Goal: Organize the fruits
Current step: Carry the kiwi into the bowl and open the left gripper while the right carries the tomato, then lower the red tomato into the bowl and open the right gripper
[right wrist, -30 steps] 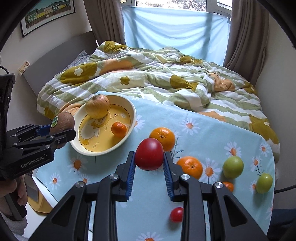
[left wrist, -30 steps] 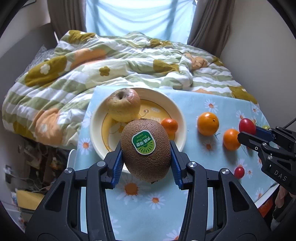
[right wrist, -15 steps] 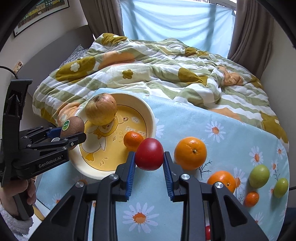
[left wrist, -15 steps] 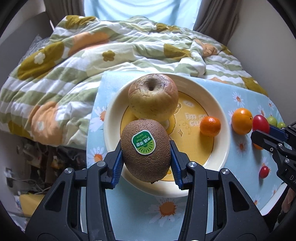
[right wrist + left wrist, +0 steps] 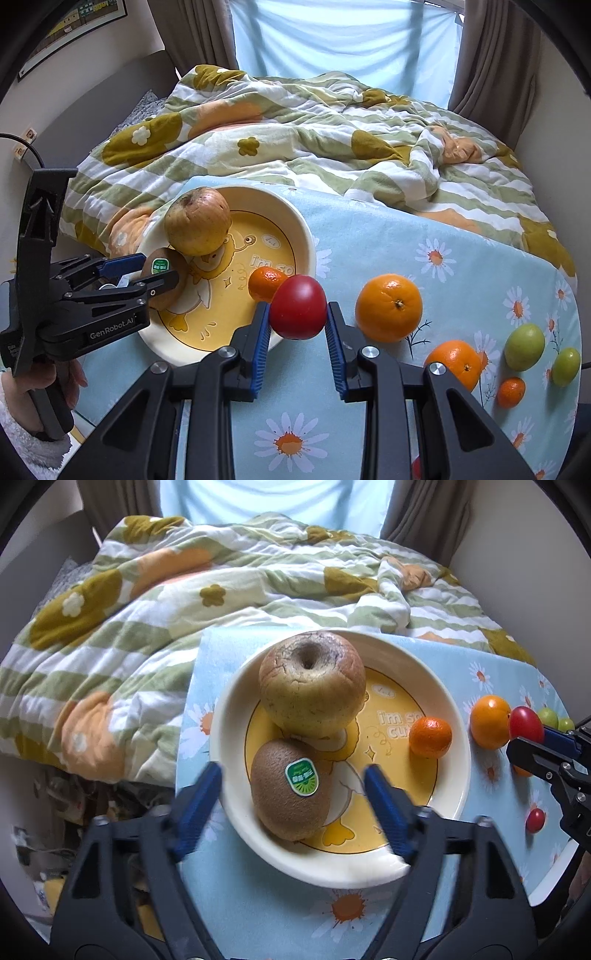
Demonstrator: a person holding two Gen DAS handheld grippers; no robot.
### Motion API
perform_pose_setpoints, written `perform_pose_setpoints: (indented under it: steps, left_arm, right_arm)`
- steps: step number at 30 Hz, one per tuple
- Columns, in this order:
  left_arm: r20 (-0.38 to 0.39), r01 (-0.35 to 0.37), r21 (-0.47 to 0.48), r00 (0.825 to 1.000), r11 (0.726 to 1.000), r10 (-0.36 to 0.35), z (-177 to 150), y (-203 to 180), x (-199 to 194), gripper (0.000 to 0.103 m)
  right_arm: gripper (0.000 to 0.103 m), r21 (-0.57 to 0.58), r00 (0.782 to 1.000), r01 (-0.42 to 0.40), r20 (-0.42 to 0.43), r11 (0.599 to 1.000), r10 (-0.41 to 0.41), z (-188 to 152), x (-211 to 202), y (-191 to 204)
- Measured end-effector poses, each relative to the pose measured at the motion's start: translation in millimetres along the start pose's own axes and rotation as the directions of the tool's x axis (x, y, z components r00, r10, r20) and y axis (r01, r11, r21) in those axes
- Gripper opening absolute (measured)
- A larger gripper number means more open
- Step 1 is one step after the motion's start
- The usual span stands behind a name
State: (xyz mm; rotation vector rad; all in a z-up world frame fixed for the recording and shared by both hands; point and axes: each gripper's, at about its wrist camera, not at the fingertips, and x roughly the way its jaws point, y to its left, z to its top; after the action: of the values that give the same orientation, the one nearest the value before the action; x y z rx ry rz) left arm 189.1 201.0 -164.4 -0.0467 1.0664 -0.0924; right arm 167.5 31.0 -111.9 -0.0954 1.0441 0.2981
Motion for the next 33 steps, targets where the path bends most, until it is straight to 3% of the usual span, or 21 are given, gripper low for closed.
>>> perform_pose_setpoints:
  steps: [19,33]
  left_arm:
    - [0.015,-0.084,-0.099,0.996,0.991,0.086,-14.5,9.7,-42.6,0.103]
    - [-0.027,-0.108,-0.158,0.994,0.981,0.105,-53.6,15.4,-47.8,0.103]
  right_arm:
    - [0.027,-0.119,0.995,-0.096,-0.017,0.988,0.095,14.5,-2.4,3.9]
    - [0.027,-0.184,0.979,-0.184,-0.12,0.966,0.164,7.1,33.0,33.2]
